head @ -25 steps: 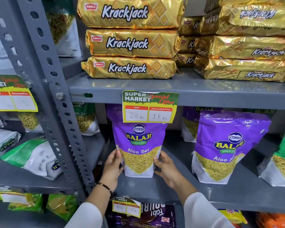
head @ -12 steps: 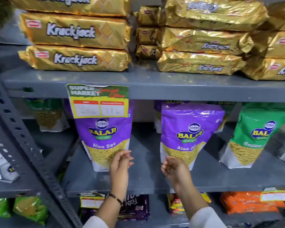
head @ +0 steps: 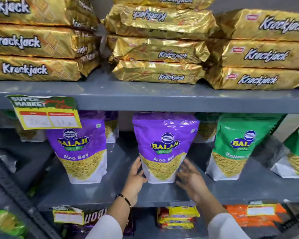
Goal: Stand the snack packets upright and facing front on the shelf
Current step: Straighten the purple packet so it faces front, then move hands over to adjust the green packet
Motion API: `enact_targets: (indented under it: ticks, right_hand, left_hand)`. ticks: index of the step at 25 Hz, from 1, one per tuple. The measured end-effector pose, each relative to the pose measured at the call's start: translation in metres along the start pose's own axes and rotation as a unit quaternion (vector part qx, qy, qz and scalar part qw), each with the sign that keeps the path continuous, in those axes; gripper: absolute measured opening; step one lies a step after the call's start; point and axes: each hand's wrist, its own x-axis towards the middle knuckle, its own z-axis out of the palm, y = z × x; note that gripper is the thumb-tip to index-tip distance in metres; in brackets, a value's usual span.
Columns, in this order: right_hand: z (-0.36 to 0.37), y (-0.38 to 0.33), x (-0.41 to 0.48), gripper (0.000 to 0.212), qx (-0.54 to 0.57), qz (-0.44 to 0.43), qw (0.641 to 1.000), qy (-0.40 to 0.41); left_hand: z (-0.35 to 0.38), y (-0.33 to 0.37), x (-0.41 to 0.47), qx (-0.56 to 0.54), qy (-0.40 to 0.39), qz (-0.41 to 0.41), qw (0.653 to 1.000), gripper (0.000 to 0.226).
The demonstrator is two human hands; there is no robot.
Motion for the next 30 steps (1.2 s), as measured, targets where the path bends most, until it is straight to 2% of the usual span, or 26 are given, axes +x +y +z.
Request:
enact_targets:
  ticks: [8, 20, 21, 23, 25, 26, 28, 30]
  right_hand:
    - [0.008, 0.005, 0.005, 0.058, -0.029, -0.004, 0.999, -0.015]
    - [0.012, 0.008, 0.008, 0.062, 0.001, -0.014, 1.0, 0.023]
    - [0.012, 0.008, 0.007, 0.061, 0.014, -0.015, 0.999, 0.037]
    - [0.01, 0.007, 0.003, 0.055, 0.046, -0.014, 0.995, 0.091]
    - [0.005, 0.006, -0.003, 0.042, 0.088, -0.015, 0.984, 0.152]
    - [0.0, 0.004, -0.007, 0.036, 0.109, -0.016, 0.978, 0.174]
    - [-0.012, -0.002, -0.017, 0.026, 0.137, -0.025, 0.971, 0.197]
    - [-0.04, -0.019, -0.029, 0.021, 0.156, -0.048, 0.962, 0.217]
  left_hand:
    - [-0.009, 0.007, 0.005, 0.012, 0.016, -0.008, 1.0, 0.081]
    - [-0.009, 0.017, 0.001, 0.023, 0.009, -0.023, 0.999, 0.073]
    - [-0.009, 0.016, 0.0, 0.025, 0.033, -0.021, 0.999, 0.073]
    - [-0.009, 0.015, -0.002, 0.054, 0.135, 0.01, 0.989, 0.069]
    - [-0.002, 0.015, -0.01, 0.076, 0.223, 0.093, 0.967, 0.056]
    - [0.008, 0.017, -0.016, 0.1, 0.232, 0.135, 0.958, 0.052]
    - [0.035, 0.014, -0.03, 0.146, 0.186, 0.181, 0.955, 0.049]
    - [0.077, 0.008, -0.04, 0.151, 0.097, 0.17, 0.969, 0.047]
